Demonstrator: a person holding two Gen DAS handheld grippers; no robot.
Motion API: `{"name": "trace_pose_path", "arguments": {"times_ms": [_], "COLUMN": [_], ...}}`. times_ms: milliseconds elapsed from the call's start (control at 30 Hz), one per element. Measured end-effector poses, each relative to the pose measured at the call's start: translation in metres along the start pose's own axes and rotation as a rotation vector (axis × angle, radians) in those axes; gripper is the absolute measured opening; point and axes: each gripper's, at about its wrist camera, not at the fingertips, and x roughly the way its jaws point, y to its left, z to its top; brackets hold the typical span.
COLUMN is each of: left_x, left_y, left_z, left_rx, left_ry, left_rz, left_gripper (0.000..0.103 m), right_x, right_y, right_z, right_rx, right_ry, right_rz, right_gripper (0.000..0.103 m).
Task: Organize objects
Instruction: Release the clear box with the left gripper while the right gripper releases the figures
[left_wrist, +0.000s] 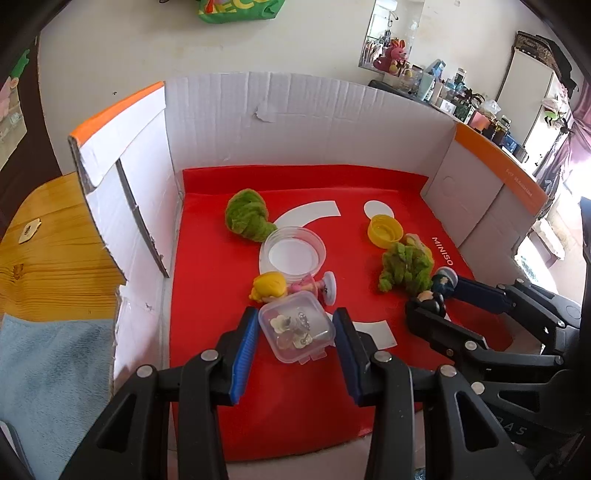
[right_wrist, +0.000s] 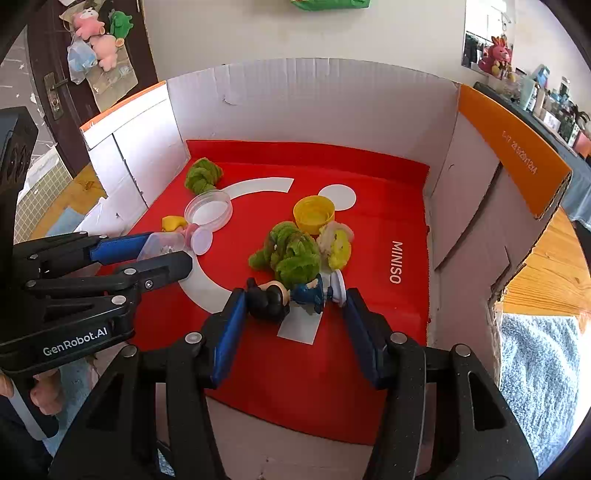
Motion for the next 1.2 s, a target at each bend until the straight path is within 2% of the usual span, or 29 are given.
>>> {"name": "trace_pose_path", "arguments": {"times_ms": [100, 233, 900, 1033, 1200], "left_x": [0.0, 0.0, -0.012, -0.021, -0.031], "left_y": [0.0, 0.0, -0.007, -0.009, -0.01], "left_z": [0.0, 0.0, -0.004, -0.006, -0.011], "left_rx": [0.001, -0.001, 0.004, 0.01, 0.012], "left_ry": [-0.001, -0.001, -0.025, -0.042, -0.058], "left_rz": [0.003, 0.005, 0.001, 0.007, 0.011], "left_gripper": [0.043, 0.043, 0.046, 0.052, 0.052], "right_x": [-0.001, -0.001, -0.02, -0.028, -0.038], "right_y": [0.0, 0.002, 0.007, 0.009, 0.012], "right_z": [0.0, -0.001, -0.005, -0.008, -0.011], "right_rx": [-0.001, -0.003, -0.01, -0.012, -0.018], "right_ry": [0.002, 0.005, -0.021, -0.035, -0.047], "right_rz": [0.004, 0.018, 0.022, 0.022, 0.019], "right_gripper": [0.053, 0.059, 0.065, 0.067, 0.07]}}
